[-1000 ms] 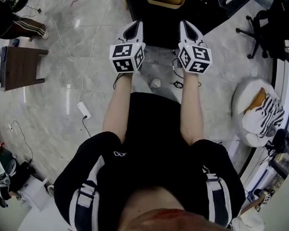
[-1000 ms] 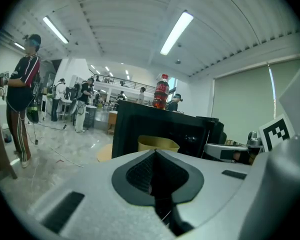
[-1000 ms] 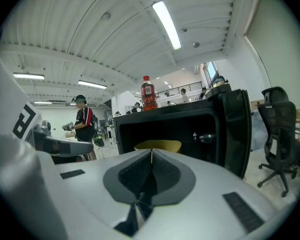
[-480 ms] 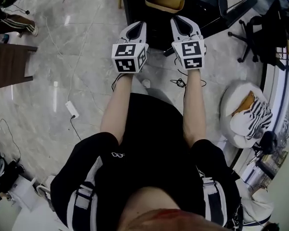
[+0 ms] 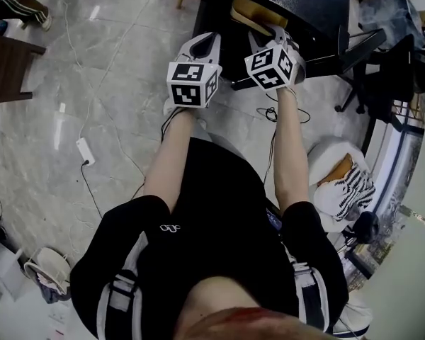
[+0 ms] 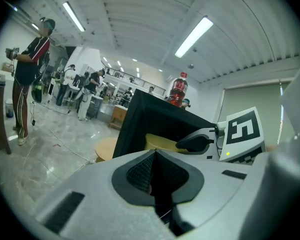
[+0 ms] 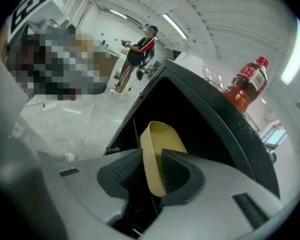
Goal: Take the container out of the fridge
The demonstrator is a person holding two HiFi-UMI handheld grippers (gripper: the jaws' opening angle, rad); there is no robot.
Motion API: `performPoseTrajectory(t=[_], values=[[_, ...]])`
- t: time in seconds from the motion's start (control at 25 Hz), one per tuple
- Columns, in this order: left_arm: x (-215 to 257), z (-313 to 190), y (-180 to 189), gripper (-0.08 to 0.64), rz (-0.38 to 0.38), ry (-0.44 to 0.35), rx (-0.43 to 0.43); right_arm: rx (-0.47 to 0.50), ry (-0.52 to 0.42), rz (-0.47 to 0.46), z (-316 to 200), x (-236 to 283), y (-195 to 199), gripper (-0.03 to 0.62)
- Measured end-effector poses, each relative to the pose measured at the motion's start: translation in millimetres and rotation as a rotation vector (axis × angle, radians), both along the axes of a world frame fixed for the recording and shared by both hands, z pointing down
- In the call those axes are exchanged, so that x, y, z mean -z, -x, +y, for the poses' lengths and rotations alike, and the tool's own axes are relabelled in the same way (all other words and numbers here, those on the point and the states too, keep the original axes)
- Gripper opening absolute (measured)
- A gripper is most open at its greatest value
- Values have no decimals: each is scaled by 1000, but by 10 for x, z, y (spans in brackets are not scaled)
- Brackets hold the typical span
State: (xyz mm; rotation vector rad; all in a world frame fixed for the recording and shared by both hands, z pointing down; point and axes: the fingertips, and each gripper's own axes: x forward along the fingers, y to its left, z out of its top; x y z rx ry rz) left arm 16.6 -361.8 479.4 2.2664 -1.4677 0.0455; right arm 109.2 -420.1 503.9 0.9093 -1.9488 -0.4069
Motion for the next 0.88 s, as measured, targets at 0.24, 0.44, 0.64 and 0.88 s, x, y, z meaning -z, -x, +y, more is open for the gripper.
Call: performPoseTrajectory(t=[0.24, 0.44, 0.64, 0.88], values=[[-47, -132, 135, 11, 3, 14, 12, 24, 26, 107, -152, -172, 77, 107], [-39, -198, 200, 11, 6, 17, 10, 29, 33, 180, -188, -235, 81, 44], [-36, -203, 161, 11, -2, 17, 1, 30, 40, 145, -66, -158, 102, 26], [22, -108, 127, 11, -20, 4, 3, -56, 75, -235, 259, 169, 150, 20]])
